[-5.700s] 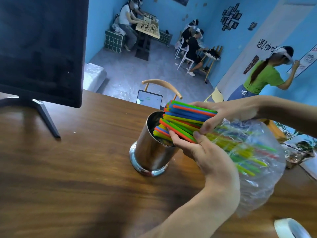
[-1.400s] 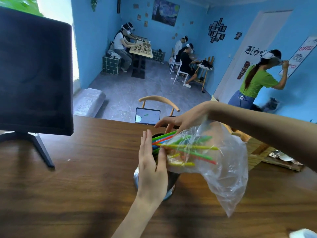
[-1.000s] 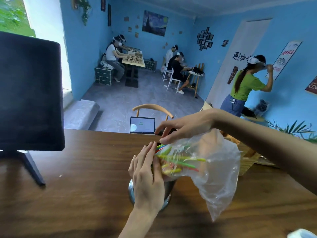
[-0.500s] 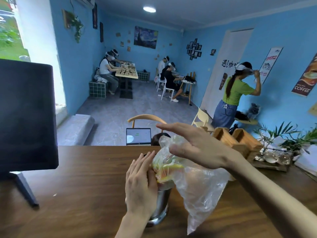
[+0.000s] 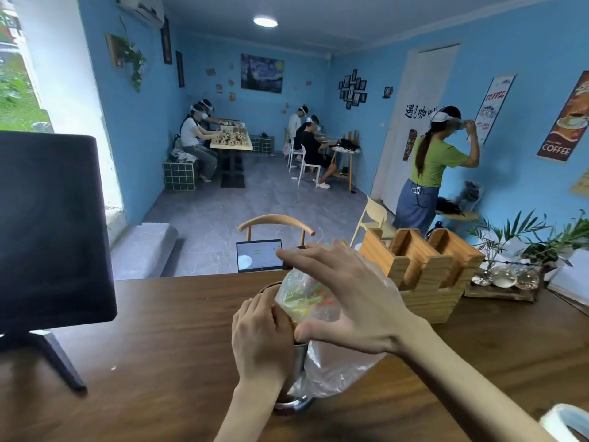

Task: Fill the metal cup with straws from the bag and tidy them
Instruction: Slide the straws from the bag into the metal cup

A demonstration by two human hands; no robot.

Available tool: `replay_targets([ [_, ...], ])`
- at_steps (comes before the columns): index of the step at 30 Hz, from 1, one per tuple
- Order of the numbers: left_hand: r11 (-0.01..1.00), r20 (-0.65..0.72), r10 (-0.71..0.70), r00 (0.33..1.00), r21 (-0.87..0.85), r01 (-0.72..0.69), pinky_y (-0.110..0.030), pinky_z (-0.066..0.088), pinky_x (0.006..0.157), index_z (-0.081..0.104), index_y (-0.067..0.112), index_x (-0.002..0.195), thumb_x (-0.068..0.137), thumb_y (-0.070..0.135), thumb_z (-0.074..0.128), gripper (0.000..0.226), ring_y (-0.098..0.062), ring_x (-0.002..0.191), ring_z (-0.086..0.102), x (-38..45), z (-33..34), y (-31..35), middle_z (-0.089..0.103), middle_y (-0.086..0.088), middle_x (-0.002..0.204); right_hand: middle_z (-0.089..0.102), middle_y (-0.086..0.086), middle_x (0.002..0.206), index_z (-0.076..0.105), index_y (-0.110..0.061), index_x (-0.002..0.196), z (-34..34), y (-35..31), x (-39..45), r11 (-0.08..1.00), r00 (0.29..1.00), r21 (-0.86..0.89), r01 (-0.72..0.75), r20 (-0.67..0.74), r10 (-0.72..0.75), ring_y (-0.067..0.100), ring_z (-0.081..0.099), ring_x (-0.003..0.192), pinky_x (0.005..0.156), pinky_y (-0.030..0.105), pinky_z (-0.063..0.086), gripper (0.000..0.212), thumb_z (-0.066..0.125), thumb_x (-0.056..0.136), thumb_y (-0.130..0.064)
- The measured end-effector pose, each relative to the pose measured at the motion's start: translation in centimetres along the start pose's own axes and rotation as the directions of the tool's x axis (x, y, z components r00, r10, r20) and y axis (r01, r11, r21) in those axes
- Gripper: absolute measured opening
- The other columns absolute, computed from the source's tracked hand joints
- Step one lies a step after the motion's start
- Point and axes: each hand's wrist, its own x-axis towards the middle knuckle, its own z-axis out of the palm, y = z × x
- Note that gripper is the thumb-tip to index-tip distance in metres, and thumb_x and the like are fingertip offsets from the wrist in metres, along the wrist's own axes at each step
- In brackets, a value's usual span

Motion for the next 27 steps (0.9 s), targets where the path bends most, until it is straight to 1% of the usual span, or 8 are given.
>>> replay_targets([
  [4,0.999,-0.035,0.040,0.999,-0.026,-0.041,-0.042,0.048,0.089,0.072,0.017,0.113,0.098,0.010,0.055,0.024,-0.028,0.098,0.065,-0.1,0.3,-0.5,0.075,0.001,0.103,0.064,-0.009,0.133,0.067,-0.027,0.132,1.2,0.6,0.8,0.999,0.992,-0.048,-0.023,-0.123,0.017,0.014,0.055,0.128,0.108,0.040,0.039,0.040,0.061,0.098,-0.048],
  [7,0.998,-0.045,0.038,0.998,-0.055,-0.041,-0.041,0.048,0.094,0.071,0.018,0.120,0.099,0.013,0.051,0.029,-0.024,0.104,0.064,-0.2,0.6,-0.9,0.074,0.004,0.106,0.067,-0.009,0.127,0.069,-0.025,0.126,1.6,1.5,1.1,0.997,0.990,-0.061,-0.044,-0.138,0.035,0.015,0.059,0.120,0.100,0.042,0.044,0.031,0.056,0.104,-0.041],
  [9,0.995,-0.059,0.024,0.998,-0.100,-0.030,-0.045,0.048,0.098,0.070,0.019,0.126,0.100,0.012,0.050,0.034,-0.025,0.109,0.063,-0.4,0.9,-1.1,0.074,0.004,0.109,0.064,-0.008,0.133,0.067,-0.025,0.130,2.3,1.9,1.0,0.997,0.994,-0.075,-0.026,-0.109,0.017,0.016,0.054,0.128,0.109,0.045,0.039,0.036,0.049,0.106,-0.043],
  [13,0.971,-0.109,0.014,0.994,-0.238,-0.040,-0.048,0.042,0.111,0.070,0.021,0.127,0.103,0.029,0.038,0.041,-0.014,0.122,0.058,-0.6,1.1,-0.7,0.071,0.009,0.122,0.046,-0.007,0.154,0.052,-0.030,0.147,3.3,2.2,0.7,0.988,0.995,-0.139,-0.064,-0.079,0.053,0.018,0.027,0.152,0.127,0.050,0.007,0.054,0.032,0.104,-0.056],
  [18,0.897,-0.099,0.066,0.993,-0.430,-0.102,-0.027,0.043,0.108,0.056,0.037,0.139,0.103,0.052,0.032,0.046,0.005,0.130,0.053,-0.1,0.9,0.0,0.061,0.027,0.135,0.019,-0.013,0.168,0.022,-0.037,0.160,4.3,2.3,0.5,0.971,0.993,-0.209,-0.119,-0.038,0.114,0.015,-0.007,0.158,0.126,0.048,-0.006,0.060,0.014,0.104,-0.055],
  [21,0.918,-0.073,0.141,0.987,-0.364,-0.158,-0.021,0.043,0.104,0.051,0.032,0.146,0.103,0.050,0.032,0.050,0.003,0.131,0.053,0.5,0.7,-0.2,0.057,0.022,0.142,0.015,-0.012,0.169,0.016,-0.035,0.162,4.6,2.3,0.5,0.969,0.991,-0.211,-0.131,0.009,0.136,0.012,-0.010,0.157,0.126,0.047,-0.004,0.056,0.012,0.108,-0.050],
  [23,0.946,-0.039,0.177,0.983,-0.270,-0.181,-0.016,0.038,0.106,0.047,0.031,0.149,0.103,0.052,0.029,0.053,0.013,0.133,0.042,0.9,0.6,-0.5,0.048,0.028,0.144,0.016,-0.012,0.169,0.017,-0.035,0.162,4.2,2.3,0.5,0.978,0.991,-0.170,-0.123,0.029,0.129,0.010,-0.007,0.157,0.127,0.045,-0.001,0.056,0.017,0.108,-0.049],
  [27,0.930,-0.105,0.296,0.949,-0.194,-0.312,-0.010,0.027,0.112,0.044,0.024,0.151,0.105,0.043,0.035,0.050,0.013,0.141,0.032,1.3,0.2,-0.7,0.045,0.016,0.153,0.022,-0.014,0.167,0.025,-0.041,0.159,3.4,2.5,0.0,0.987,0.983,-0.068,-0.148,-0.124,0.139,0.011,-0.001,0.158,0.127,0.046,-0.003,0.060,0.017,0.104,-0.063],
])
